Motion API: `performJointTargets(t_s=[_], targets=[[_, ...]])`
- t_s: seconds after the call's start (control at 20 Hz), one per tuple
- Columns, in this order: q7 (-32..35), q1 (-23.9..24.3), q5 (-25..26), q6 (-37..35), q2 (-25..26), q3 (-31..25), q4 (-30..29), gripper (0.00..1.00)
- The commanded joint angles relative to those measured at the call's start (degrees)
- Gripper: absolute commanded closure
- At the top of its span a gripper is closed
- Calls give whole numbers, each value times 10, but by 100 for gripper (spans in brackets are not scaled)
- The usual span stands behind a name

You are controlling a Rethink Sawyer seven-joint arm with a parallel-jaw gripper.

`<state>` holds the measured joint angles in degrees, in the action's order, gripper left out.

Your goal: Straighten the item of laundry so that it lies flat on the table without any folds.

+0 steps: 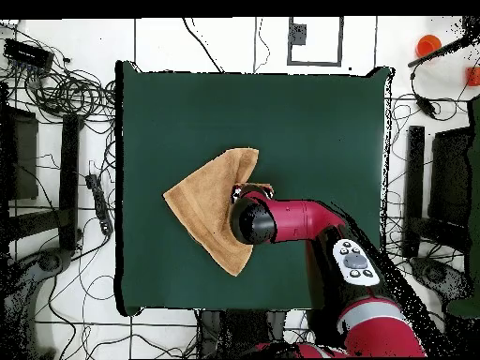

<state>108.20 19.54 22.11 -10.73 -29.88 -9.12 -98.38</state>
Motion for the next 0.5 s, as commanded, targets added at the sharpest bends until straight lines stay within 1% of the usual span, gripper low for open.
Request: performJointTargets(t_s=[0.05, 0.5], targets=[[34, -40, 11, -28, 24, -28, -31, 0], [38, -61, 3, -32, 30, -32, -22, 0]])
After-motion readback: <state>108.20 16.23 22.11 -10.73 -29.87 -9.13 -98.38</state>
